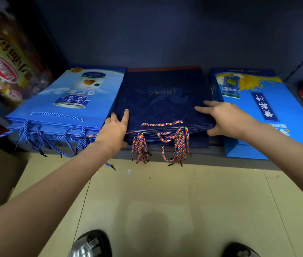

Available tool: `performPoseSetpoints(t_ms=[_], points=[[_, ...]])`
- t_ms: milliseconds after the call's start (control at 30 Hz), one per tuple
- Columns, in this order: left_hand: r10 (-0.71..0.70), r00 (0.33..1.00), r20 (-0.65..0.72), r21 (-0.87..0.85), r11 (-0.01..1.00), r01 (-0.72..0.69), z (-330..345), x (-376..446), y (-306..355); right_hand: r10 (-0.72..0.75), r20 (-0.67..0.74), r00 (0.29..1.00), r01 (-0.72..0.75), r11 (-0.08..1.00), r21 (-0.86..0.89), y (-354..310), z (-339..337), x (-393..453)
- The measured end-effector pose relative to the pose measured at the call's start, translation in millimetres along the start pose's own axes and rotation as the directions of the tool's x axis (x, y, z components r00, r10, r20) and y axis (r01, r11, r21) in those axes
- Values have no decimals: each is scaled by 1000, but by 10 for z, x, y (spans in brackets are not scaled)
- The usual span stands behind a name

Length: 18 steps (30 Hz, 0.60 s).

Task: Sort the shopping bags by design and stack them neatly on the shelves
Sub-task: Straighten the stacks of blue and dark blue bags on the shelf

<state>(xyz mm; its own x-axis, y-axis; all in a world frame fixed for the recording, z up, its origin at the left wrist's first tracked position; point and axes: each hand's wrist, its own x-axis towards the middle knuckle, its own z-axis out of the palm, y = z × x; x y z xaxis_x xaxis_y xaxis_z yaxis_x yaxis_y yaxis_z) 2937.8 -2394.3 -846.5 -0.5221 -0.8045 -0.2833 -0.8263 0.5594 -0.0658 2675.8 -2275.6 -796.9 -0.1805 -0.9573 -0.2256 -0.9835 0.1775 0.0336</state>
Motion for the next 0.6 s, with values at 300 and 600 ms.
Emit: performPoseSetpoints(t_ms=[300, 600], points=[[25, 999, 28, -79, 997, -22, -84, 29, 162, 22, 111, 994, -17, 999, -45, 205, 217, -239], [-65, 997, 44, 6, 998, 65, -72, 19, 69, -33, 175, 984, -22, 952, 304, 33, 449, 80]])
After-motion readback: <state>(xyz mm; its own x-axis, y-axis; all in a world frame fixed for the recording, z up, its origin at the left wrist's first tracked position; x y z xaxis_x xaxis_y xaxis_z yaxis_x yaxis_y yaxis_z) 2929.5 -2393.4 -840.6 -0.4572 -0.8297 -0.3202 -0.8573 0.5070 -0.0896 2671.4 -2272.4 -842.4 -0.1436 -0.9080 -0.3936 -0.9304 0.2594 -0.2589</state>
